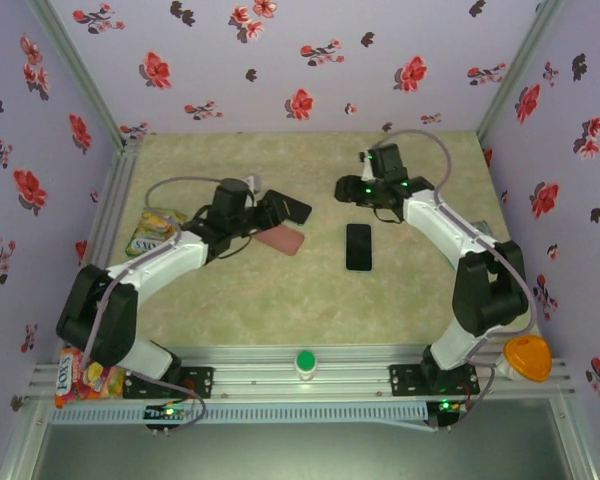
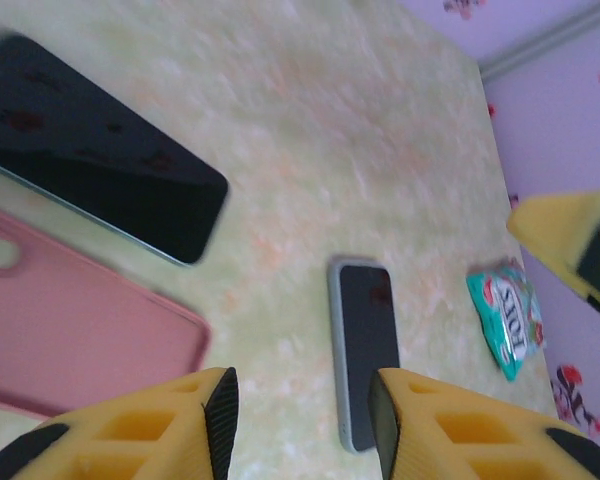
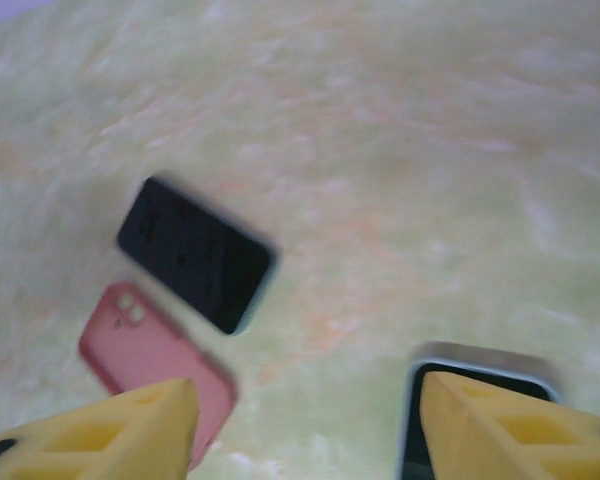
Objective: Put the phone into the phone case
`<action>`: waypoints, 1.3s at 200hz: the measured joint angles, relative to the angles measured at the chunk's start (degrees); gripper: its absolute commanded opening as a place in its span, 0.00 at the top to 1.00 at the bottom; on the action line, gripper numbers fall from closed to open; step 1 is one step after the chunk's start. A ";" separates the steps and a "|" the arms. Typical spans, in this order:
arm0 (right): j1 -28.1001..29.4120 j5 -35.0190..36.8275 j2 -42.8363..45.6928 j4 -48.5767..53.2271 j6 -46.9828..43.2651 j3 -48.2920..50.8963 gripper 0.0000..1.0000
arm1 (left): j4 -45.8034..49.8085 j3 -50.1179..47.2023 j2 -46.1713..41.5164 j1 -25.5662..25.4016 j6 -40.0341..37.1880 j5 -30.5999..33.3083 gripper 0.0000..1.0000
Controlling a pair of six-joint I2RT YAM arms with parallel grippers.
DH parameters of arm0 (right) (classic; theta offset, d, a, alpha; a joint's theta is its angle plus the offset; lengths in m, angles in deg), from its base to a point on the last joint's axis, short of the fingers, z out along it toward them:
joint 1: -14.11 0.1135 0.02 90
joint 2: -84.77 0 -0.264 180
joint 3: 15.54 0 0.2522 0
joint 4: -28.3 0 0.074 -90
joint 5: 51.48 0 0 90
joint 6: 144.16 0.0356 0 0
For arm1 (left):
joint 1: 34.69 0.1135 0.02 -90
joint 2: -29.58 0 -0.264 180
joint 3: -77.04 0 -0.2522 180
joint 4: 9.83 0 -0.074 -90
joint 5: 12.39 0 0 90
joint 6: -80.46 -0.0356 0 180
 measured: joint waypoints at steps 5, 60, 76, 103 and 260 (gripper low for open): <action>1.16 -0.04 -1.11 0.15 -0.74 -1.51 0.31 | 0.90 -0.02 -0.63 0.81 -0.11 0.07 0.56; 7.67 -0.37 -17.42 2.51 -8.74 -14.38 0.20 | 6.38 -2.38 -4.98 5.92 -0.31 -0.09 0.55; 8.31 -0.20 -22.01 3.67 -10.60 -18.49 0.18 | 7.52 -3.10 -5.57 7.06 -0.28 -0.44 0.55; 9.11 0.94 -28.81 6.10 -13.79 -26.25 0.17 | 9.25 -3.34 -6.12 8.37 -0.28 -0.63 0.55; 11.17 0.92 -44.19 12.26 -28.26 -42.40 0.01 | 12.04 -5.95 -7.82 10.78 -0.04 -0.66 0.55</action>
